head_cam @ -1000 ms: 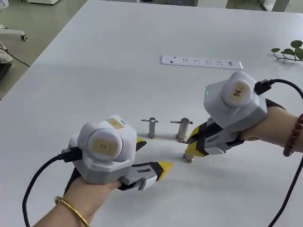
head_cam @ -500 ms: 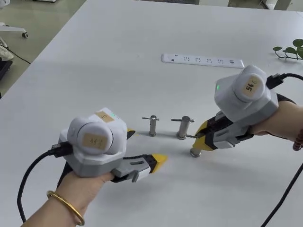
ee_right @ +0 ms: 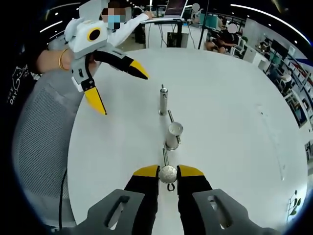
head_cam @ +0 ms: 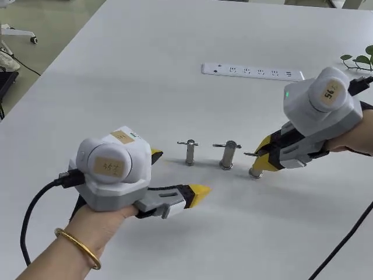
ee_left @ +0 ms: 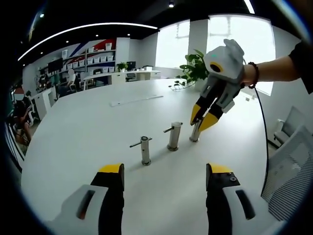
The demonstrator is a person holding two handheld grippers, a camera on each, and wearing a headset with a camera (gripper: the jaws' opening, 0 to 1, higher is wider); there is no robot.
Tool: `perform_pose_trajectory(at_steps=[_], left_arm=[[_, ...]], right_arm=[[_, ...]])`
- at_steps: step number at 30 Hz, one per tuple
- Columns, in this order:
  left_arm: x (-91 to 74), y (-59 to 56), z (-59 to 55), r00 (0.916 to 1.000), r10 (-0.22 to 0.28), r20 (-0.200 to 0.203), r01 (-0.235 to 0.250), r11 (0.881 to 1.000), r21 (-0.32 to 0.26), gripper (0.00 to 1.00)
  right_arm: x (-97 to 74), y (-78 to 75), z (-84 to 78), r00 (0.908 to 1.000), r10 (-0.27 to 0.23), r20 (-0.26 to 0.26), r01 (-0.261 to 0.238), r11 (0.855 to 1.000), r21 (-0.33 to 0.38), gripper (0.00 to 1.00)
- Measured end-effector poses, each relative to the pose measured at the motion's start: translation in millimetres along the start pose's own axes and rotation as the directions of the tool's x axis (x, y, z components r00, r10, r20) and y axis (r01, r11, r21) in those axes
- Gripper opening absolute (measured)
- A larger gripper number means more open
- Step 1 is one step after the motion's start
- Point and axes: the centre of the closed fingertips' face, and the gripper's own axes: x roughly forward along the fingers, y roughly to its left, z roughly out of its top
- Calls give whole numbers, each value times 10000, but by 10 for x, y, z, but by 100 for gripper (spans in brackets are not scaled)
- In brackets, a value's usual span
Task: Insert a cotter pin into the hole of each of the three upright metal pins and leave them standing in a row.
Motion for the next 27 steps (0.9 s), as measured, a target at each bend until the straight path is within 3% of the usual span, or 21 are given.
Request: perform_pose_trajectory(at_steps=[12, 27], left_arm=[[6, 18, -4, 10000, 14, -22, -14, 10000, -92, 67], [11, 33, -24, 9999, 44, -91, -45, 9999, -97, 67]], right_arm=[[-12, -146, -96, 9997, -6, -245, 3, 9999, -113, 8], [11, -216, -156, 9997, 226, -132, -224, 9997, 130, 8]])
